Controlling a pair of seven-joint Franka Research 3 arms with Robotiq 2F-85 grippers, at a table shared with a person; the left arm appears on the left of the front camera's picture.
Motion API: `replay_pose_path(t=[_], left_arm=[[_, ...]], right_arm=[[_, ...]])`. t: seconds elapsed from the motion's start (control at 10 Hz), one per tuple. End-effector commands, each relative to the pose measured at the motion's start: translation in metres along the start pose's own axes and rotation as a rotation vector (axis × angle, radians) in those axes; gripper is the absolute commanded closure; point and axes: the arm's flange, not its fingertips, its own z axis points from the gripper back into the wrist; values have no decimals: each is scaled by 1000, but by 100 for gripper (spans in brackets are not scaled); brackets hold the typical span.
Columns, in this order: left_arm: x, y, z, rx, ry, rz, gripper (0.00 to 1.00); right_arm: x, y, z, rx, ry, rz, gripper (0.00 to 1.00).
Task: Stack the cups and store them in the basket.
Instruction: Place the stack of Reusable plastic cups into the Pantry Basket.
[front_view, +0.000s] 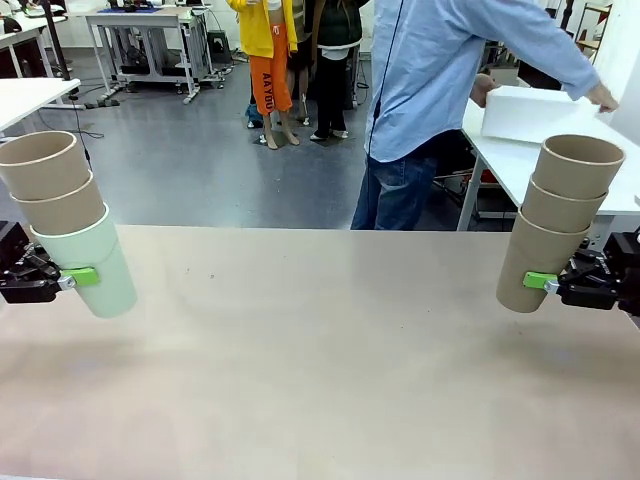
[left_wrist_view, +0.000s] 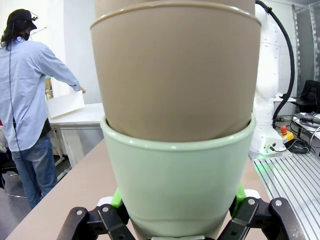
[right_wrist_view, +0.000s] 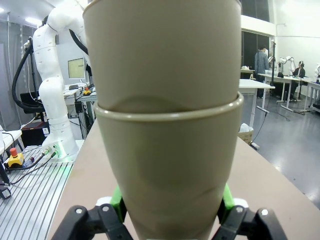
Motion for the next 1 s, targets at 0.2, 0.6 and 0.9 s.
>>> replay_pose_path(t=[0.2, 0.6, 0.9], left_arm=[[3, -1, 0, -4, -8, -12, 12], [3, -1, 0, -4, -8, -12, 12], [3, -1, 0, -4, -8, -12, 12]], right_arm=[[4, 1, 2, 1, 5, 10, 15], [4, 1, 2, 1, 5, 10, 15], [4, 1, 2, 1, 5, 10, 15]])
